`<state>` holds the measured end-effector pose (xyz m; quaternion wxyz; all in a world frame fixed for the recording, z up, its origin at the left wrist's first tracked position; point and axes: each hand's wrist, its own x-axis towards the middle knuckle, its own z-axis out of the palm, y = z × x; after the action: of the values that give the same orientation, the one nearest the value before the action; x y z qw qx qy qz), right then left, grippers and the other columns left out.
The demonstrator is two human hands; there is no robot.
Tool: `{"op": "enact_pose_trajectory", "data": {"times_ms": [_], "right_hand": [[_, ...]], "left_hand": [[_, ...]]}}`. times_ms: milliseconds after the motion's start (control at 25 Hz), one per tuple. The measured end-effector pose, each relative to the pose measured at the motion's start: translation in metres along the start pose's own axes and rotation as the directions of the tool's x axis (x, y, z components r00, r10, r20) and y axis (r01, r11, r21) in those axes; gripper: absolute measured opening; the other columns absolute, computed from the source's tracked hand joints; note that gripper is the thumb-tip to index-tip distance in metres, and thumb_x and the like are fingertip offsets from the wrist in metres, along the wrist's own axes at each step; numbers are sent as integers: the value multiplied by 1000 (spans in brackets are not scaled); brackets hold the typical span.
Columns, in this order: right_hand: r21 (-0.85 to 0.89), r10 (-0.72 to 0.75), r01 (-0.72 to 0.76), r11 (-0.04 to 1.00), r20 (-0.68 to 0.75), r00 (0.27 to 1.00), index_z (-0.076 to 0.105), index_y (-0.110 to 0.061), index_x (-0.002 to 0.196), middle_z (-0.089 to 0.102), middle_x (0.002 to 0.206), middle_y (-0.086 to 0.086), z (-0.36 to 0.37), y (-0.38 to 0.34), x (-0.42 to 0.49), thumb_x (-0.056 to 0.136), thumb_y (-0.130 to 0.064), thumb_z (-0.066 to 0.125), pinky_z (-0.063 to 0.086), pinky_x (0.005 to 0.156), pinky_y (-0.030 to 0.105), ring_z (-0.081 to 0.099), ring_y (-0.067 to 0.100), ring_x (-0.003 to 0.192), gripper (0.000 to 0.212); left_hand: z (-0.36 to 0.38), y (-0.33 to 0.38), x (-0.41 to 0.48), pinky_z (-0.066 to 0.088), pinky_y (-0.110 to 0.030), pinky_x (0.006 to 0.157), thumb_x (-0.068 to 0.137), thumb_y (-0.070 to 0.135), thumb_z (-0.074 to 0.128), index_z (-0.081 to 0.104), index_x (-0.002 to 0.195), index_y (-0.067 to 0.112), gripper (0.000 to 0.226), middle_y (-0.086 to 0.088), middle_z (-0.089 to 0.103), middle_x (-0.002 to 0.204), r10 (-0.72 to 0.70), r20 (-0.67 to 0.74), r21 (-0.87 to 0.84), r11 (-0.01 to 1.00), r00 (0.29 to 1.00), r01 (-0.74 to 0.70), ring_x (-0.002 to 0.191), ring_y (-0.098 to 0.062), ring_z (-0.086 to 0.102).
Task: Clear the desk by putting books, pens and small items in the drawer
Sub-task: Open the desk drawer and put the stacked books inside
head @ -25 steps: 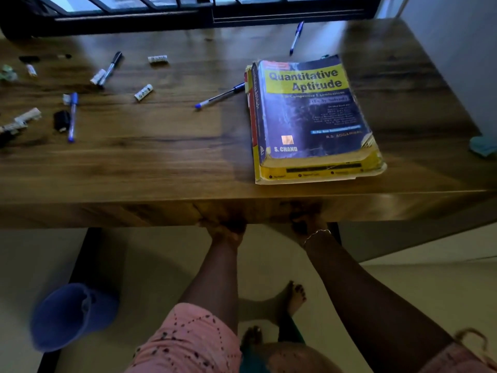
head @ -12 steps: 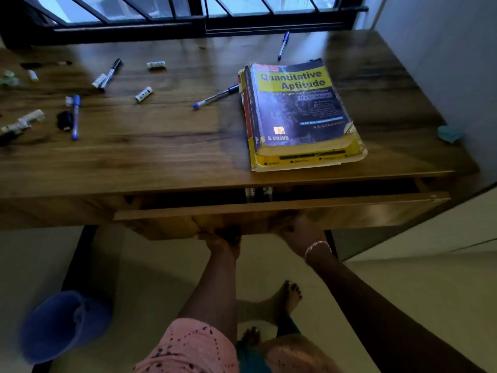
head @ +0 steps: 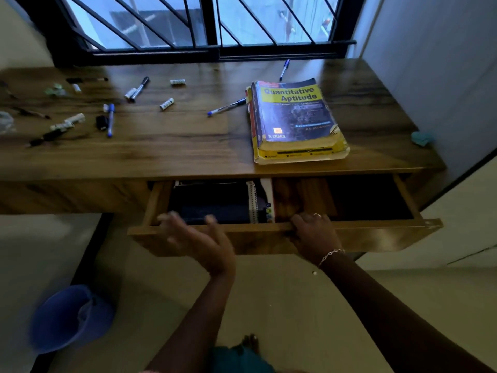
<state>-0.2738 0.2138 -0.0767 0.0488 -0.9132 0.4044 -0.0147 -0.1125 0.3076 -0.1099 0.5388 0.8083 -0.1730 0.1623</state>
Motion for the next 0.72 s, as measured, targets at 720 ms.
{"op": "enact_pose_trajectory", "data": {"times_ms": [720], "right_hand": [[48,-206,202,978,93,974,41,-13,127,53,123,10,-3,-13,-141,92,-26,44,43,87,38,52,29,107,37]], "left_hand": [[-99,20,-123,45,-35,81,88,36,40,66,75,17,35,1,67,72,369,537,121,856,758,-503,70,-15,63]]}}
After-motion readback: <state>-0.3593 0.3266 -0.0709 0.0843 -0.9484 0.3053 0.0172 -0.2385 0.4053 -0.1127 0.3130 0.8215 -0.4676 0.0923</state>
